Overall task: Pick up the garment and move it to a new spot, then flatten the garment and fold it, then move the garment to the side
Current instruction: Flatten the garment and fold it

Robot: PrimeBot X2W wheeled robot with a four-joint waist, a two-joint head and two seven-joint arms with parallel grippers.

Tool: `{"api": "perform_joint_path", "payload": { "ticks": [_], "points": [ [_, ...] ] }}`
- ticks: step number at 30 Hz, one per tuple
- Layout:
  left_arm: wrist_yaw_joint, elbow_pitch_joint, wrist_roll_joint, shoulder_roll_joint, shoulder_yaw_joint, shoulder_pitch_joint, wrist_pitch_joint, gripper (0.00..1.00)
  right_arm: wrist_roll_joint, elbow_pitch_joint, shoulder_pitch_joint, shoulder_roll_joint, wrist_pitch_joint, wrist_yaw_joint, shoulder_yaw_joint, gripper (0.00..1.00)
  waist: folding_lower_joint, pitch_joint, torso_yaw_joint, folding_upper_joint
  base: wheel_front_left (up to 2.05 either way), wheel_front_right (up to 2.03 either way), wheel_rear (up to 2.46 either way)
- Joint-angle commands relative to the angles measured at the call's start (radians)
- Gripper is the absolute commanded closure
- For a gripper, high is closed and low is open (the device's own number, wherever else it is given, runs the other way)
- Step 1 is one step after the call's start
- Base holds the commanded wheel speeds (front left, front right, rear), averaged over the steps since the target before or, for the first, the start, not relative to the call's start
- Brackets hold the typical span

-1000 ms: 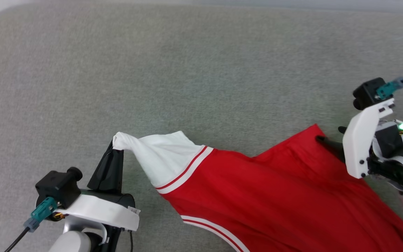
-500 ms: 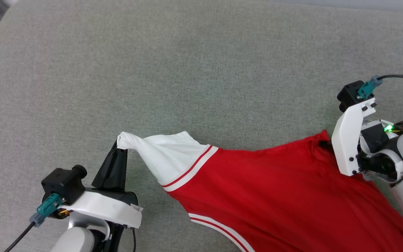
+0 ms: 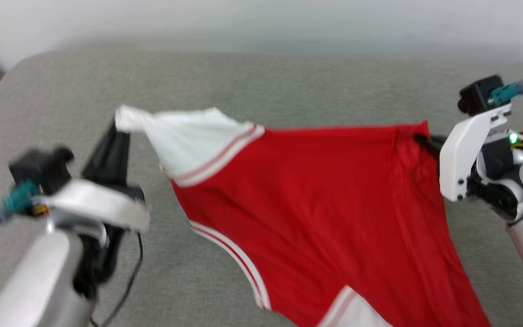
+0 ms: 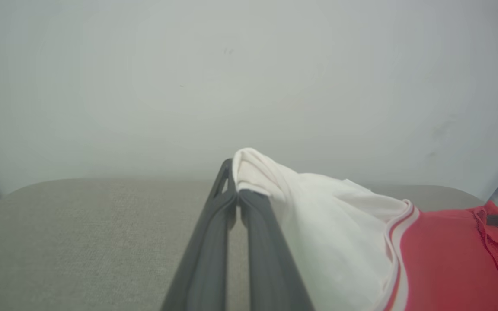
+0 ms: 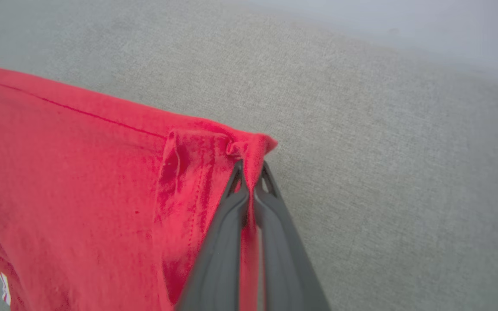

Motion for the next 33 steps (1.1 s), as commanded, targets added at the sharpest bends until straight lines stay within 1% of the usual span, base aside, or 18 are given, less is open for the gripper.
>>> {"api": "perform_joint_path", "payload": {
  "ticks": [1, 5, 9, 12, 13, 14, 18, 22, 26, 30, 33],
  "points": [
    [-0.005, 0.018, 0.003, 0.008, 0.008, -0.048, 0.011, 1.0, -0.014, 0.01, -0.026, 0.01, -0.022, -0.001, -0.011, 1.0, -0.0001, -0.029, -0.034, 0.0, 0.0, 0.0, 0.0],
    [-0.022, 0.11, -0.01, 0.007, 0.013, -0.208, 0.069, 1.0, -0.061, 0.045, -0.088, 0.039, -0.086, -0.001, -0.052, 1.0, -0.0001, -0.034, -0.07, 0.0, 0.0, 0.0, 0.0],
    [-0.044, 0.235, -0.012, 0.001, 0.016, -0.384, 0.107, 1.0, -0.101, 0.073, -0.187, 0.074, -0.134, -0.001, -0.09, 1.0, -0.0001, -0.01, -0.104, 0.0, 0.0, 0.0, 0.0],
    [-0.058, 0.324, -0.003, -0.003, 0.018, -0.523, 0.116, 1.0, -0.128, 0.091, -0.283, 0.094, -0.172, -0.001, -0.122, 1.0, -0.0001, 0.025, -0.124, 0.0, 0.0, 0.0, 0.0],
    [-0.058, 0.324, -0.003, -0.003, 0.018, -0.523, 0.116, 1.0, -0.128, 0.091, -0.283, 0.094, -0.172, -0.001, -0.122, 1.0, -0.0001, 0.025, -0.124, 0.0, 0.0, 0.0, 0.0],
    [-0.06, 0.35, 0.002, -0.003, 0.021, -0.572, 0.114, 1.0, -0.141, 0.099, -0.318, 0.098, -0.184, -0.001, -0.132, 1.0, -0.0001, 0.039, -0.129, 0.0, 0.0, 0.0, 0.0],
    [-0.066, 0.434, 0.024, 0.0, 0.03, -0.765, 0.108, 1.0, -0.168, 0.119, -0.47, 0.115, -0.242, -0.001, -0.187, 1.0, -0.0001, 0.109, -0.143, 0.0, 0.0, 0.0, 0.0],
    [-0.076, 0.496, 0.05, 0.016, 0.038, -0.963, 0.097, 1.0, -0.193, 0.133, -0.62, 0.125, -0.291, -0.001, -0.232, 1.0, -0.0001, 0.182, -0.154, 0.0, 0.0, 0.0, 0.0],
    [-0.086, 0.544, 0.069, 0.023, 0.041, -1.136, 0.098, 1.0, -0.206, 0.144, -0.762, 0.116, -0.322, -0.001, -0.269, 1.0, -0.0001, 0.265, -0.151, 0.0, 0.0, 0.0, 0.0],
    [-0.093, 0.584, 0.072, 0.024, 0.051, -1.265, 0.086, 1.0, -0.218, 0.153, -0.873, 0.1, -0.341, -0.001, -0.283, 1.0, -0.0001, 0.356, -0.143, 0.0, 0.0, 0.0, 0.0],
    [-0.102, 0.619, 0.074, 0.025, 0.048, -1.318, 0.086, 1.0, -0.218, 0.166, -0.927, 0.1, -0.358, -0.001, -0.274, 1.0, -0.0001, 0.425, -0.141, 0.0, 0.0, 0.0, 0.0]
  ]
}}
